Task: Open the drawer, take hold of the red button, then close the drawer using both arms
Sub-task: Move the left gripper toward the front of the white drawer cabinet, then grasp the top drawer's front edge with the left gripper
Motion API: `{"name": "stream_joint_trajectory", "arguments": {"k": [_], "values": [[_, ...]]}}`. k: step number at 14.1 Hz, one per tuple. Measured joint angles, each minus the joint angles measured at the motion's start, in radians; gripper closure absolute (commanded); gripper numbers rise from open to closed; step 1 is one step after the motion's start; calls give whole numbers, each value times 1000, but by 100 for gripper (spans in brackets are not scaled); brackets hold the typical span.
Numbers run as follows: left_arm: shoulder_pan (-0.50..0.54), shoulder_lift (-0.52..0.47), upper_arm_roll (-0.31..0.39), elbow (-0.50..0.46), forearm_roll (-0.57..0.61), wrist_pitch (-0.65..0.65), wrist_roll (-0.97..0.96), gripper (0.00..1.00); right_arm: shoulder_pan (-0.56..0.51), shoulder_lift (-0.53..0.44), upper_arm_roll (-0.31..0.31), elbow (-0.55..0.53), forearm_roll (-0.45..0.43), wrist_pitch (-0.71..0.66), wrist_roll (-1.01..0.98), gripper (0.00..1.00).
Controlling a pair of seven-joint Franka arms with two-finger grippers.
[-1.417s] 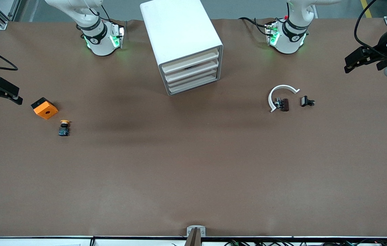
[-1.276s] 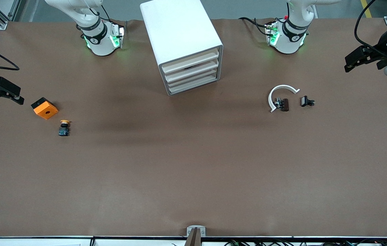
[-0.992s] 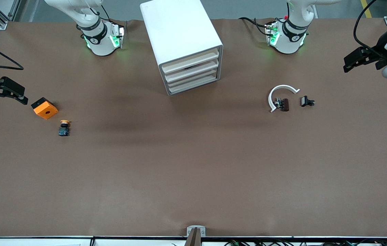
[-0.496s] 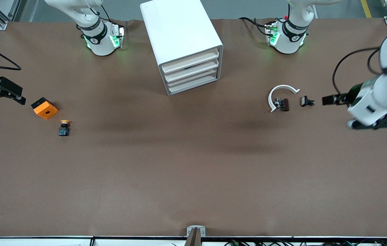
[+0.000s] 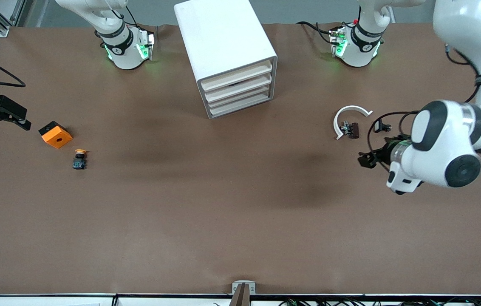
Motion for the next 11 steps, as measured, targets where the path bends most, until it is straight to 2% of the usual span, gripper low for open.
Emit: {"name": "stream_joint_trajectory", "arguments": {"k": [3, 5, 11], "values": [[-3, 77, 0, 5, -201, 21, -242, 0, 0, 0, 0, 0, 0, 1, 0, 0], [-22, 117, -2, 8, -284, 29, -343, 0, 0, 0, 0, 0, 0, 1, 0, 0], [-231, 191, -8, 12, -323, 33, -590, 0, 0, 0, 1, 0, 0, 1, 0, 0]]}}
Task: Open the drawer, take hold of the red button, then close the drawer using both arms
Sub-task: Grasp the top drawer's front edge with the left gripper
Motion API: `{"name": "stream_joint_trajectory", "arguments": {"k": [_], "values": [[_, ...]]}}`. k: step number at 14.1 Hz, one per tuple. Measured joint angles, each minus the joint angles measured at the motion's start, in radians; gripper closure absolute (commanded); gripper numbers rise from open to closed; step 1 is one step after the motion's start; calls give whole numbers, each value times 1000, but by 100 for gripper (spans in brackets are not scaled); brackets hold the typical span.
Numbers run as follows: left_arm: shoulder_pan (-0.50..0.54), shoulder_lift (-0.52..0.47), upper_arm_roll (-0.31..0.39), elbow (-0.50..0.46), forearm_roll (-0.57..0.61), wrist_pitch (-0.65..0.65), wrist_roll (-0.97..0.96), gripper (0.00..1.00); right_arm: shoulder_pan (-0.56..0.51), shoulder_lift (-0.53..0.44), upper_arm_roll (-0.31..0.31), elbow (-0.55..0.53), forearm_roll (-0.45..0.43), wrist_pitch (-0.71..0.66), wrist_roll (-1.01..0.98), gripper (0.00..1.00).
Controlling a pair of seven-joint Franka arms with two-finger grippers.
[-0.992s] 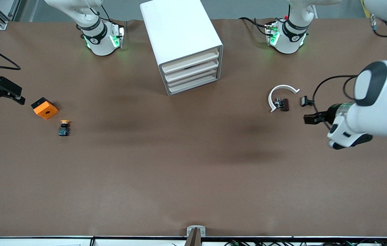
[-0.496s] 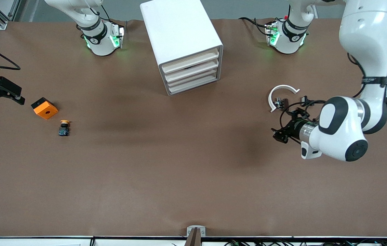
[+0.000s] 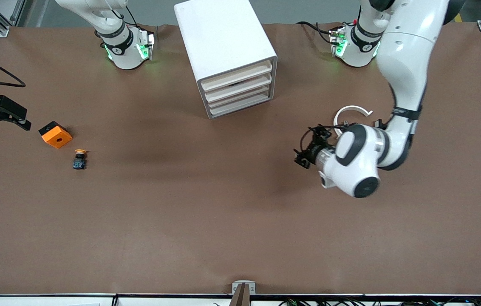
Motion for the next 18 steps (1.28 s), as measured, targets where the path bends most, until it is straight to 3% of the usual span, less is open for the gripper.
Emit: {"name": "stream_joint_trajectory", "arguments": {"k": [4, 9, 17, 18], "values": [[-69, 39, -1, 1, -82, -13, -301, 0, 0, 0, 0, 0, 0, 0, 0, 0], [-182, 110, -2, 0, -271, -118, -682, 0, 0, 0, 1, 0, 0, 0, 0, 0], [-244, 129, -4, 7, -335, -294, -867, 0, 0, 0, 1, 0, 0, 1, 0, 0], [-249, 129, -4, 7, -337, -302, -867, 4, 0, 0, 1, 0, 0, 1, 0, 0]]}}
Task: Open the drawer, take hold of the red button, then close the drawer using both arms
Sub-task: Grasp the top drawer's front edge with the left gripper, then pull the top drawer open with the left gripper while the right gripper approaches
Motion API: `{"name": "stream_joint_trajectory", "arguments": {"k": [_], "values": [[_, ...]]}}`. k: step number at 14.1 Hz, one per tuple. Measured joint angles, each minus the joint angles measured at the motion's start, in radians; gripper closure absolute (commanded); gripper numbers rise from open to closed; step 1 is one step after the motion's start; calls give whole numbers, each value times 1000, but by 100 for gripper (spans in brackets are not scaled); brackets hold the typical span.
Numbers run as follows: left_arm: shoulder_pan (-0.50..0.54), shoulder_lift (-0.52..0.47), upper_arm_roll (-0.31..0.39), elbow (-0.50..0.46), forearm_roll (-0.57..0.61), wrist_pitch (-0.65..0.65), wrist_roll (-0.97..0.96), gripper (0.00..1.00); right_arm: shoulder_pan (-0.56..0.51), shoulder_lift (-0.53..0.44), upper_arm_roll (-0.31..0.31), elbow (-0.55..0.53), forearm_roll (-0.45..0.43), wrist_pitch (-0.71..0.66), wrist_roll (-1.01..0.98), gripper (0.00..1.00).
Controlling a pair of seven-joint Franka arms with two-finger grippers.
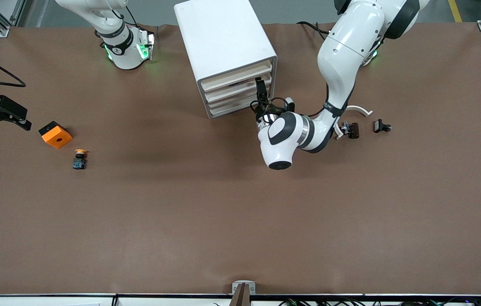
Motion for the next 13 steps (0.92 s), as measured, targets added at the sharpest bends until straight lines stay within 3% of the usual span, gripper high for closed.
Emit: {"name": "stream_joint_trajectory", "arguments": {"k": [1, 4, 5, 6, 7, 12, 13], "values": [[-9, 1, 0, 0, 0, -1, 0, 11, 0, 0, 0, 0, 0, 0, 0, 0], [-34, 5, 0, 0, -1, -1, 0, 15, 0, 0, 1, 0, 0, 0, 0, 0], [-37, 5, 0, 0, -1, -1, 0, 24, 1, 0, 1, 0, 0, 0, 0, 0], [-37, 6, 0, 0, -1, -2, 1, 47, 1, 0, 1, 0, 0, 0, 0, 0], [-37, 8, 1, 0, -1, -2, 3, 54, 1, 0, 1, 0, 0, 0, 0, 0], [-47, 29, 1, 0, -38, 41, 40, 55, 6, 0, 2, 0, 0, 0, 0, 0], [-49, 33, 1, 0, -45, 51, 47, 60, 7, 0, 2, 0, 0, 0, 0, 0]]}}
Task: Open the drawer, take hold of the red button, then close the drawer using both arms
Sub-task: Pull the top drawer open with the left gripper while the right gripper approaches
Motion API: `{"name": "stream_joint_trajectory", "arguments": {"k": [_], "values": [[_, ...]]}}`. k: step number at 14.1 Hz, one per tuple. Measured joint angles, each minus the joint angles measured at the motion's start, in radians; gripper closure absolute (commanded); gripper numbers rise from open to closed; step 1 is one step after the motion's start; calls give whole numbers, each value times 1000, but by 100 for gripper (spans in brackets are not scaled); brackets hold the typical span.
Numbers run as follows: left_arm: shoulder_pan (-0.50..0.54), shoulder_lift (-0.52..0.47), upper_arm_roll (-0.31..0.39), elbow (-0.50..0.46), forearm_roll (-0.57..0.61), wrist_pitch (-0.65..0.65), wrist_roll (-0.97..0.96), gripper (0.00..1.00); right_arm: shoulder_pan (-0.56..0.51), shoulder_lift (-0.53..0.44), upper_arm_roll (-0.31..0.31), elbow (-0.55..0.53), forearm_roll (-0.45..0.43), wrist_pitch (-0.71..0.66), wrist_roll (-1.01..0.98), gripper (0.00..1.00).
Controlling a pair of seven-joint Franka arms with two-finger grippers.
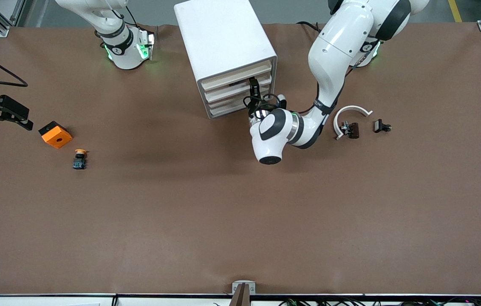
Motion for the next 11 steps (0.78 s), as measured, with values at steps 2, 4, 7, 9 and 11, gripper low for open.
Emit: {"name": "stream_joint_trajectory", "arguments": {"k": [2, 4, 7, 9, 11], "values": [[-1, 1, 0, 1, -4, 6, 22, 75, 1, 0, 0, 0, 0, 0, 0, 0], [-2, 1, 0, 3, -5, 24, 36, 95, 2, 0, 1, 0, 0, 0, -1, 0], [0, -2, 0, 5, -22, 18, 38, 100, 1, 0, 1, 0, 0, 2, -2, 0], [8, -3, 1, 6, -22, 18, 38, 100, 1, 0, 1, 0, 0, 2, -2, 0], [32, -3, 7, 19, -21, 19, 45, 100, 8, 0, 4, 0, 1, 2, -1, 0]]}}
